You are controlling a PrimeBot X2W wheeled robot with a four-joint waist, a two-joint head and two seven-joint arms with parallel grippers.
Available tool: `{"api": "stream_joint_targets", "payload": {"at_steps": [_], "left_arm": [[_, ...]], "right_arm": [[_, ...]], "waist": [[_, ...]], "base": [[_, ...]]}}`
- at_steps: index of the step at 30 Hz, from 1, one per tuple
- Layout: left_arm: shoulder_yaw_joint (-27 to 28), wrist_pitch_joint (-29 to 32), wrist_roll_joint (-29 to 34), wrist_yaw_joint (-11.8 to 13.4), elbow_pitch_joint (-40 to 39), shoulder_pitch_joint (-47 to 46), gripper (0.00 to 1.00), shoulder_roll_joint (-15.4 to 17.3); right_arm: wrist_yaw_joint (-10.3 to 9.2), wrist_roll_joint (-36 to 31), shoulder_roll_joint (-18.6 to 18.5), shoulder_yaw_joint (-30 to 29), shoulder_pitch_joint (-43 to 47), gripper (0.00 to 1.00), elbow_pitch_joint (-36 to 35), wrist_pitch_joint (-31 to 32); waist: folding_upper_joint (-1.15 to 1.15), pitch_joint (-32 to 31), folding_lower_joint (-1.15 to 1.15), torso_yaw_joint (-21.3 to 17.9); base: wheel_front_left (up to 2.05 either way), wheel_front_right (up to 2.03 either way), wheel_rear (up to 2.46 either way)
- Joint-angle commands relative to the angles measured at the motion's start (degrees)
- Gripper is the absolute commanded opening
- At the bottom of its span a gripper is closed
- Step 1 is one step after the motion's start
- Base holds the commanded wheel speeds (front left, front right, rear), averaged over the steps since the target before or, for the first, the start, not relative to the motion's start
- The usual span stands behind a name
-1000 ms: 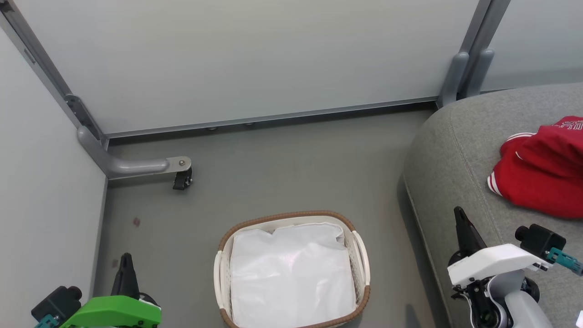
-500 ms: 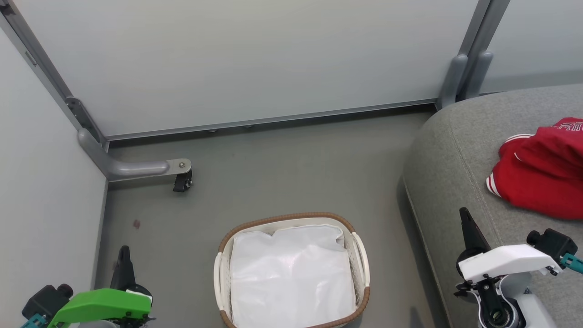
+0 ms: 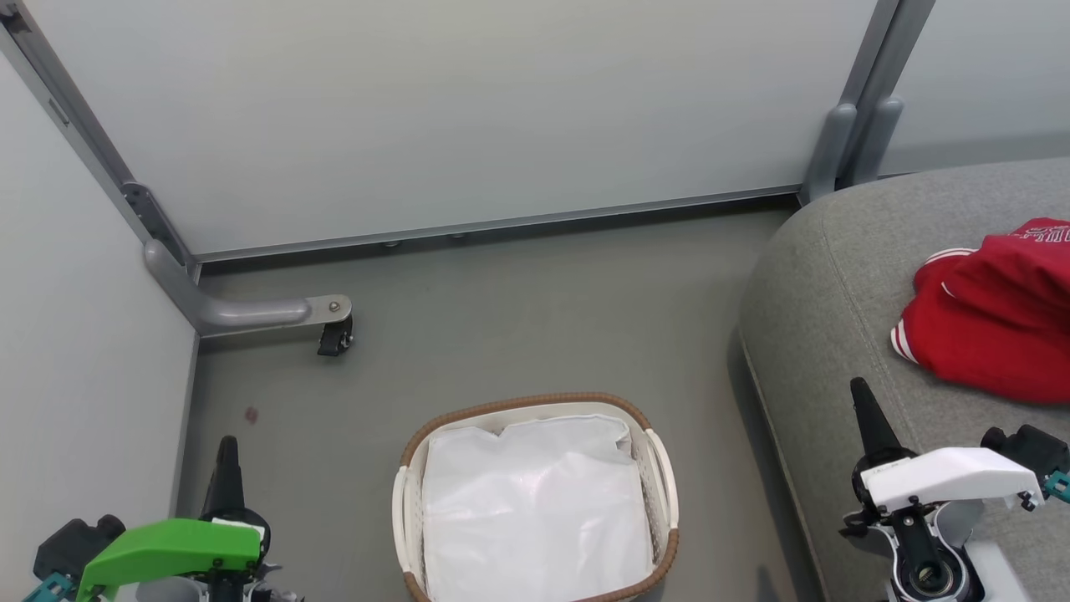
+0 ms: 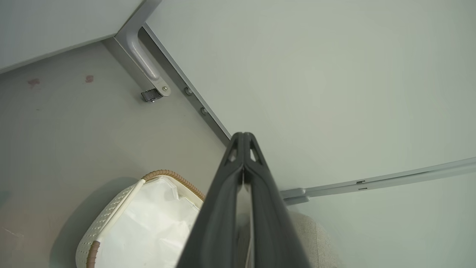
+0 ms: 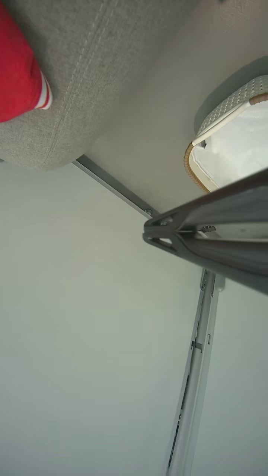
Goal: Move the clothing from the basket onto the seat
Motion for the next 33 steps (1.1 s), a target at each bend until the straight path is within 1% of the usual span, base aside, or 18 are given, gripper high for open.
{"api": "stream_joint_targets", "payload": {"at_steps": [1,33], "left_arm": [[0.19,0.37,-1.46,-0.22,-0.81,-1.15,0.0,0.41],[0.97,4.78,-17.17,-0.54,-3.29,-2.14,0.0,0.52]], "right_arm": [[-0.03,1.64,-0.36,-0.34,0.4,0.0,-0.89,0.39],[-0.03,17.77,-0.48,-2.22,1.67,0.0,-3.36,4.78]], "waist": [[0.0,-0.04,0.0,-0.01],[0.0,-0.93,0.0,-0.14]], "base": [[0.0,0.0,0.0],[0.0,0.0,0.0]]}}
